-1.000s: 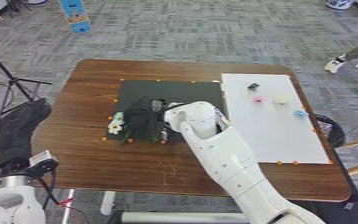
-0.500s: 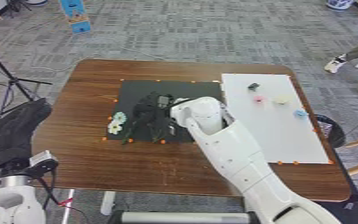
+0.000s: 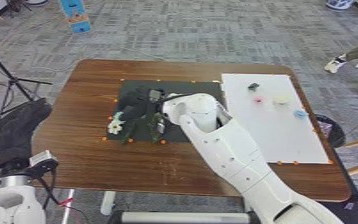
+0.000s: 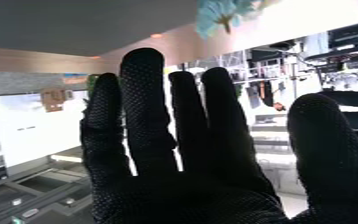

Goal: Arrange flowers

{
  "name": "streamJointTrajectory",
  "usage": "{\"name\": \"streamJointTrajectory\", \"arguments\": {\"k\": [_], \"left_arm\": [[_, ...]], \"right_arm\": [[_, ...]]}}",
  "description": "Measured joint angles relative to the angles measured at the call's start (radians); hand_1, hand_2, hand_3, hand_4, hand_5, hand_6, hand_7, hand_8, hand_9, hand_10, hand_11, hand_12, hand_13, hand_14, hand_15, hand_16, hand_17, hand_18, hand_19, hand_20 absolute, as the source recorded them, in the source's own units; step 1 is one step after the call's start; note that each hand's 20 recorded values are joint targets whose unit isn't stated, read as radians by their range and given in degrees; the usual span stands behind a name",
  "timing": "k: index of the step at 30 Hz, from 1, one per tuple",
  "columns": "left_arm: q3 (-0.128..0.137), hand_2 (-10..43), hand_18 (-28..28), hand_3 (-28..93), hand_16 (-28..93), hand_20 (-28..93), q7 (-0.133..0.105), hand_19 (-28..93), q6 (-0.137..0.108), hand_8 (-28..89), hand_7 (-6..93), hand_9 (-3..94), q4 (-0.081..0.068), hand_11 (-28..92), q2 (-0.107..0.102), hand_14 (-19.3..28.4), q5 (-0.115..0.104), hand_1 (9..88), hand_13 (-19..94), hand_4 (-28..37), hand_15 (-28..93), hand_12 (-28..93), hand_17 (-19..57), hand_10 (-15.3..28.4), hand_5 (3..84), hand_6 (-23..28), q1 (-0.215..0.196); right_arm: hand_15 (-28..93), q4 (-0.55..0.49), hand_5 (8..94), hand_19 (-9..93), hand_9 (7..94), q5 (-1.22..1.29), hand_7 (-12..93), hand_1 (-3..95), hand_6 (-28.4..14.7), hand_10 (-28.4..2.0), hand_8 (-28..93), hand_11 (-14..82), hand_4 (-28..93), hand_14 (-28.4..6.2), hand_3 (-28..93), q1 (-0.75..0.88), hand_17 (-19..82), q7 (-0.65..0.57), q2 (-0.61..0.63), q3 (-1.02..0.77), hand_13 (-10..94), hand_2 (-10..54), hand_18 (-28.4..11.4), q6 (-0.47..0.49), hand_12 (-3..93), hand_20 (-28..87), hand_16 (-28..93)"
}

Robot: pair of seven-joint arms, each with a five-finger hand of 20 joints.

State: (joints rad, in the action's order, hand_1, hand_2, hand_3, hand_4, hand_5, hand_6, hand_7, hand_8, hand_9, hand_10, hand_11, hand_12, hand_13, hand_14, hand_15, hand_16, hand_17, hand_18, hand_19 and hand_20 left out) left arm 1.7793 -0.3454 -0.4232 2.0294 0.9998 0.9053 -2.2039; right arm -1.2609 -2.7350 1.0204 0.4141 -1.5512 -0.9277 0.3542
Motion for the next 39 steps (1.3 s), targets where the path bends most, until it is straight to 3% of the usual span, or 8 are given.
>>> {"name": "streamJointTrajectory", "arguments": {"k": [20,39], "left_arm": [[0.002,20.2,12.5,75,-1,19,0.002,13,0.003,-10,18.6,52.6,0.0,21,0.003,14.6,0.004,27.5,42,-28.3,19,11,5.8,12.7,52.3,1.6,0.001],[0.002,20.2,12.5,75,-1,19,0.003,13,0.004,-10,18.6,52.6,0.0,21,0.004,14.7,0.004,27.4,42,-28.3,19,11,5.8,12.7,52.2,1.6,0.001]], "right_arm": [[64,0.043,43.2,61,44.2,-0.186,20,22.8,-3.7,-11.4,-11,7.4,-18,-19.7,62,0.09,17,0.044,-0.111,-0.1,48,20.1,-22.9,0.023,15.0,56,31],[64,0.075,43.0,61,44.0,-0.19,19,22.6,-4.0,-11.5,-11,7.3,-18,-19.6,62,0.037,17,0.028,-0.063,-0.073,48,20.1,-23.0,0.0,14.9,56,31]]}}
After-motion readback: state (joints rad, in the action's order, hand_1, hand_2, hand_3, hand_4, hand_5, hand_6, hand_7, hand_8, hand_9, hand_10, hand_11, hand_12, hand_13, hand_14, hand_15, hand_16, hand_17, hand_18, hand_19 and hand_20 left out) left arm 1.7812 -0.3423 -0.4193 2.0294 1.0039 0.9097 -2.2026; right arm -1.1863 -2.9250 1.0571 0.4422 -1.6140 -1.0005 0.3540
